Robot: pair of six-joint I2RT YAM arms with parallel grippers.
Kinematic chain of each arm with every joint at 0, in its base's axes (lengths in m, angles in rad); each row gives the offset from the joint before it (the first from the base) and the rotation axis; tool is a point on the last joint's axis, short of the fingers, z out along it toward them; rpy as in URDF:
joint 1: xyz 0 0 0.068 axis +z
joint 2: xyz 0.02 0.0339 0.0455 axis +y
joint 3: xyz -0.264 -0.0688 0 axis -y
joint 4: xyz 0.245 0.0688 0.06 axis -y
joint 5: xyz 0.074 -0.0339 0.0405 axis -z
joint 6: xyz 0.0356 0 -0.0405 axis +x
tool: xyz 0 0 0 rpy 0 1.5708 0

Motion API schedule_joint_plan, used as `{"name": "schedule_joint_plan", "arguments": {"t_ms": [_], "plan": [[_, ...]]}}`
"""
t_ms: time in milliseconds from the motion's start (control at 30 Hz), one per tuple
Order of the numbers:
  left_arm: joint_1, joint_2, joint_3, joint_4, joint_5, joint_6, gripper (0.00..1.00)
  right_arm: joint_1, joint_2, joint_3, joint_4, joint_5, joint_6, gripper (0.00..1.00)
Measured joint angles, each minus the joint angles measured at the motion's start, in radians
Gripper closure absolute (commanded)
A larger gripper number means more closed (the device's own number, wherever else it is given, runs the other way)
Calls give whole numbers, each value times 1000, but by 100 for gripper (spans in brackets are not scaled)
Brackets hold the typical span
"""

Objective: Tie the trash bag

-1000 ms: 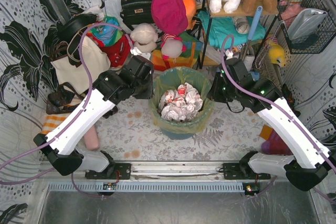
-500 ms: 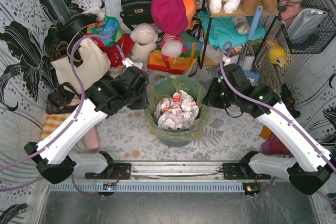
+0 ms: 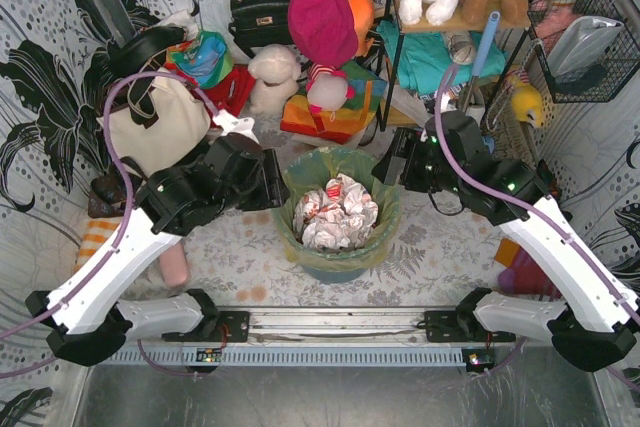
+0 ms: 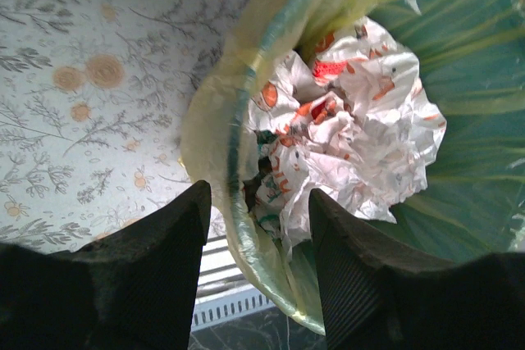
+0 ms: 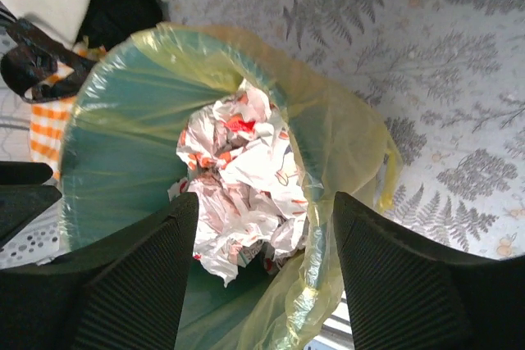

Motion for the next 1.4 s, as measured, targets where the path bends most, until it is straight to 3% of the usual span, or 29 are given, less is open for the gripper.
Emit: {"name": "schedule_joint_plan", "arguments": {"t_ms": [333,500,700,767,833,1067,1400], "plan": [[42,-139,-38,5,-227,-89,35,0,-22,66,-38,173,-64,24],[97,-220,-194,18,-267,-152,36,-35,-75,-21,-2,219,-91,23],[119,-298,-463,92,-254,-238,38,-228,-142,-240,87,140,-95,24],[135,-356,-549,121,-236,-260,38,-275,-160,-332,125,98,-95,25],[154,-400,-616,161,-204,-272,31,-309,-176,-415,151,56,-93,26],[174,-446,-840,379,-15,-313,29,-329,-248,-596,240,-29,-63,28],[190,-457,-1069,621,188,-348,32,-329,-303,-639,295,-58,-33,31]]}}
